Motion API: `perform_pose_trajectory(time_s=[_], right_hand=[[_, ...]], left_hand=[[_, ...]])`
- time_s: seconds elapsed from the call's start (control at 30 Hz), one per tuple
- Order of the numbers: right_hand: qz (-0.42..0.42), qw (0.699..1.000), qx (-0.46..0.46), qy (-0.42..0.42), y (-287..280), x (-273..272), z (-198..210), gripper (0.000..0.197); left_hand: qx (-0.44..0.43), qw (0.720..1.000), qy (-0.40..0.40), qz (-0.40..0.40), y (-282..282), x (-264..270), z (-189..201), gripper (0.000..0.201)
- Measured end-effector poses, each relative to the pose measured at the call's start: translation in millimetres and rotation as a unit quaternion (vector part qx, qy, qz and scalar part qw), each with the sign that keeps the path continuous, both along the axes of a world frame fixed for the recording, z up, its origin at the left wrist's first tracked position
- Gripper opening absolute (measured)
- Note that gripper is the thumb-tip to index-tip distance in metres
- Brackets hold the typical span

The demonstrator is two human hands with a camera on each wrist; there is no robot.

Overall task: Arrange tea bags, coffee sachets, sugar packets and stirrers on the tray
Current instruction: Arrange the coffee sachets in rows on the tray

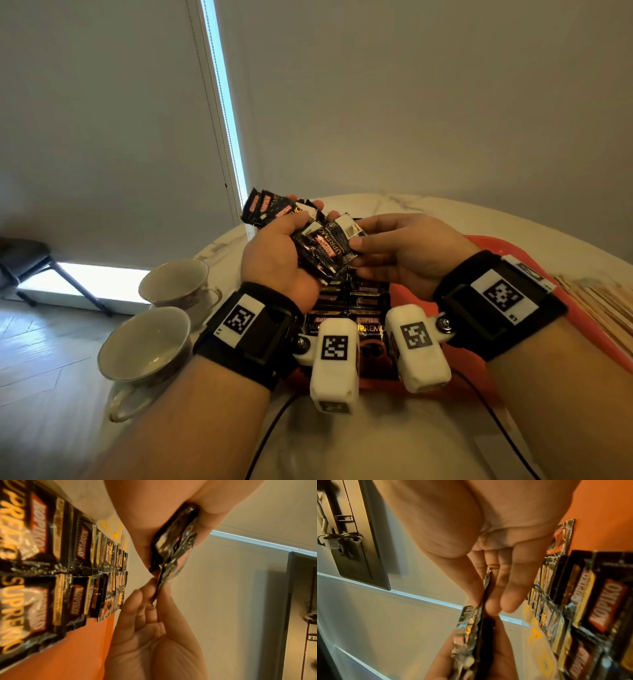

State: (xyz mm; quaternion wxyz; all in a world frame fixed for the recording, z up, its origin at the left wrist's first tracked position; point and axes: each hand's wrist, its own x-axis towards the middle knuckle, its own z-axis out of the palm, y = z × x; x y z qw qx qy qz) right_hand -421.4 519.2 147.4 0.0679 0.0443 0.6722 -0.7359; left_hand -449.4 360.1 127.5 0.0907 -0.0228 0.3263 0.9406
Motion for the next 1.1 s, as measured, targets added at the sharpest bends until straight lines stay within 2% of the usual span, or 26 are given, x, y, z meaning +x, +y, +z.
perform_pose_trajectory(time_s=[0.03, 0.1, 0.17, 0.23, 0.33, 0.4, 0.5, 0.57, 0.67, 0.77, 0.83, 0.9, 0.97, 1.0, 1.1], right_hand=[[-0.011, 1.0, -0.002, 0.004, 1.3, -0.1, 0.8, 0.024], [-0.031, 0.999, -0.011, 0.011, 4.4, -1.1, 2.7, 0.023], [-0.044, 0.999, -0.026, 0.017, 7.0, -1.3, 4.8, 0.023], [-0.057, 0.998, -0.03, 0.027, 9.9, -1.0, 8.0, 0.022], [-0.089, 0.993, -0.044, 0.061, 15.1, -0.9, 15.5, 0.018], [-0.109, 0.988, -0.051, 0.098, 17.0, -0.5, 19.5, 0.017], [-0.121, 0.978, -0.015, 0.169, 13.0, -0.5, 18.5, 0.019], [-0.117, 0.967, 0.063, 0.218, 7.3, 0.4, 15.2, 0.021], [-0.091, 0.934, 0.216, 0.269, -0.5, 4.0, 13.8, 0.016], [-0.069, 0.917, 0.275, 0.28, -4.1, 5.7, 14.7, 0.017], [-0.063, 0.906, 0.307, 0.286, -5.2, 5.6, 14.2, 0.02], [-0.059, 0.9, 0.328, 0.281, -6.9, 6.5, 13.5, 0.019], [-0.041, 0.894, 0.351, 0.275, -7.4, 8.9, 14.9, 0.018], [-0.024, 0.893, 0.36, 0.269, -7.2, 10.9, 16.6, 0.019], [0.036, 0.916, 0.318, 0.242, -2.4, 14.1, 23.1, 0.027]], left_hand=[[0.007, 1.0, 0.001, -0.005, -0.2, 1.2, 0.9, 0.057], [0.009, 1.0, 0.002, 0.005, -0.5, 3.3, 4.1, 0.06], [0.017, 0.999, -0.011, 0.031, -3.2, -0.2, 3.5, 0.047], [0.027, 0.998, -0.026, 0.045, -6.3, -1.8, 3.4, 0.046], [0.029, 0.999, -0.036, 0.021, -8.1, -1.1, 3.1, 0.032], [-0.009, 0.999, -0.045, -0.004, -7.7, -0.1, 2.2, 0.024], [-0.074, 0.995, -0.051, -0.043, -4.0, 2.9, 0.3, 0.014], [-0.08, 0.994, -0.045, -0.06, -1.0, 6.3, 1.5, 0.015], [-0.069, 0.996, -0.03, -0.058, -0.1, 5.6, -0.4, 0.04], [-0.052, 0.996, -0.025, -0.065, -2.2, 0.7, -2.1, 0.084], [-0.052, 0.995, -0.011, -0.082, -2.5, 2.9, 0.9, 0.095], [-0.065, 0.994, 0.01, -0.091, -2.2, 5.7, 1.6, 0.081], [-0.104, 0.99, 0.026, -0.088, -2.8, 7.6, 1.6, 0.045], [-0.123, 0.988, 0.026, -0.089, -4.7, 7.4, 0.6, 0.034], [-0.146, 0.986, 0.013, -0.083, -11.9, 5.9, 1.2, 0.042]])
